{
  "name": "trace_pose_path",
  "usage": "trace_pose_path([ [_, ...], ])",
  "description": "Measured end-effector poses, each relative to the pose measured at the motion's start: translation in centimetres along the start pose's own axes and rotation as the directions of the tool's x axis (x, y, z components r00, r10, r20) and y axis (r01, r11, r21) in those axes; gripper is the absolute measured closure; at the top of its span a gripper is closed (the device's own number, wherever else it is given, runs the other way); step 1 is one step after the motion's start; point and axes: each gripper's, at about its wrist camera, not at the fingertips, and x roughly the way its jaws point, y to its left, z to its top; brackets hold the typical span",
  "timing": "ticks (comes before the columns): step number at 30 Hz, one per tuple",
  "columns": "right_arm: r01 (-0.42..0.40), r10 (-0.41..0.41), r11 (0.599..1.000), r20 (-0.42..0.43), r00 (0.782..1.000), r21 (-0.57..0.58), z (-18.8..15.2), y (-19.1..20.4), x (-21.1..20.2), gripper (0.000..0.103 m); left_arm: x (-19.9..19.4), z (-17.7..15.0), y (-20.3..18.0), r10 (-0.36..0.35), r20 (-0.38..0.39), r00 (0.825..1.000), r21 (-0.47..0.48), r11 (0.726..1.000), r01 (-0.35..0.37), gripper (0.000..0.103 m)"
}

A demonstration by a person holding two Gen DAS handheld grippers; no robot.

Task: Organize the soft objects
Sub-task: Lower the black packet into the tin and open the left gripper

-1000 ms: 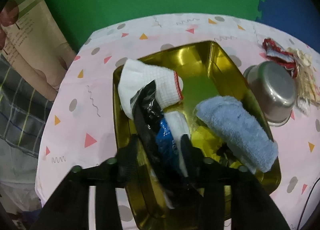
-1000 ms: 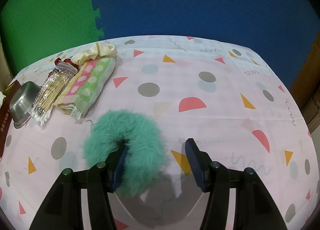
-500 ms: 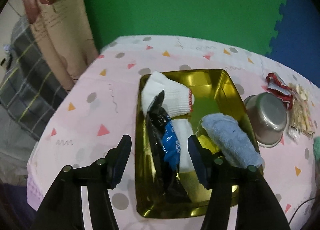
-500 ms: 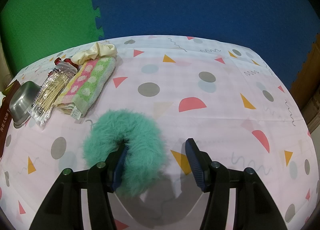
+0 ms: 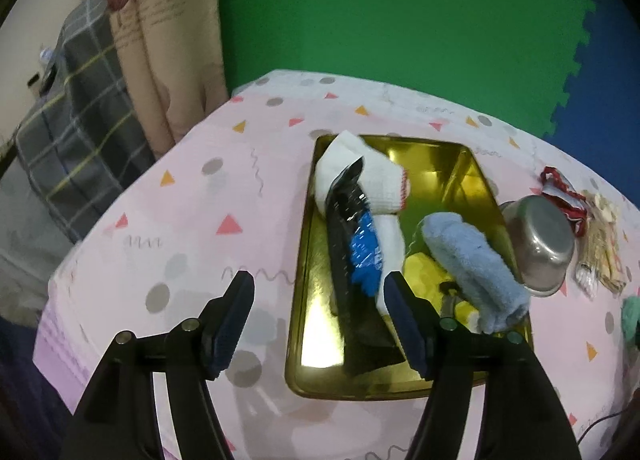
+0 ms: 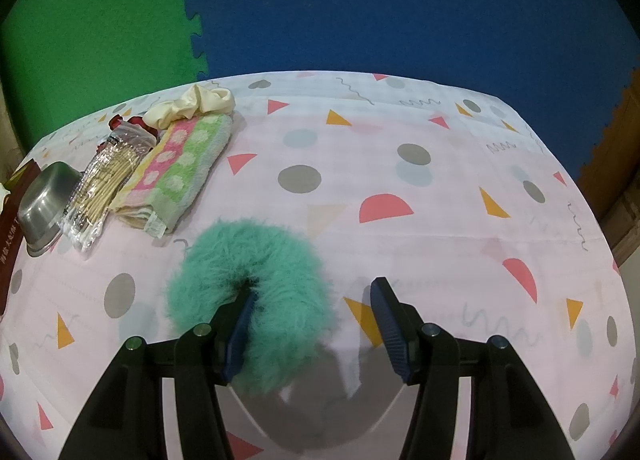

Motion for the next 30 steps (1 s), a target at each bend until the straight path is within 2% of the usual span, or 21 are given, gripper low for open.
trace_pose_path([
  [2, 0.003, -0.003, 1.000, -0.001, 1.000, -0.001, -0.1, 0.4, -0.1, 0.048, 0.1, -0.3, 0.2, 0.007, 0.002, 1.000, 0.000, 1.000, -0.007, 0.039],
  [12, -0.002, 0.001, 1.000, -0.012, 1.000, -0.022, -0.1, 2.3, -0.6, 0.081, 0.6, -1.0, 0.6, 0.012, 0.007, 1.000, -0.004, 1.000, -0.012, 0.037],
  [22, -0.024, 0.024, 0.999, -0.008, 1.000, -0.037, 0.5, 4.7, -1.8, 0.085, 0.8, -1.3, 1.5, 0.014, 0.011, 1.000, -0.019, 1.000, -0.014, 0.030],
  [30, -0.100, 0.103, 0.991, 0.031, 0.994, -0.084, 2.2, 8.6, -4.3, 0.085, 0.8, -1.1, 2.5, 0.022, 0.014, 1.000, -0.061, 0.998, -0.021, 0.020],
])
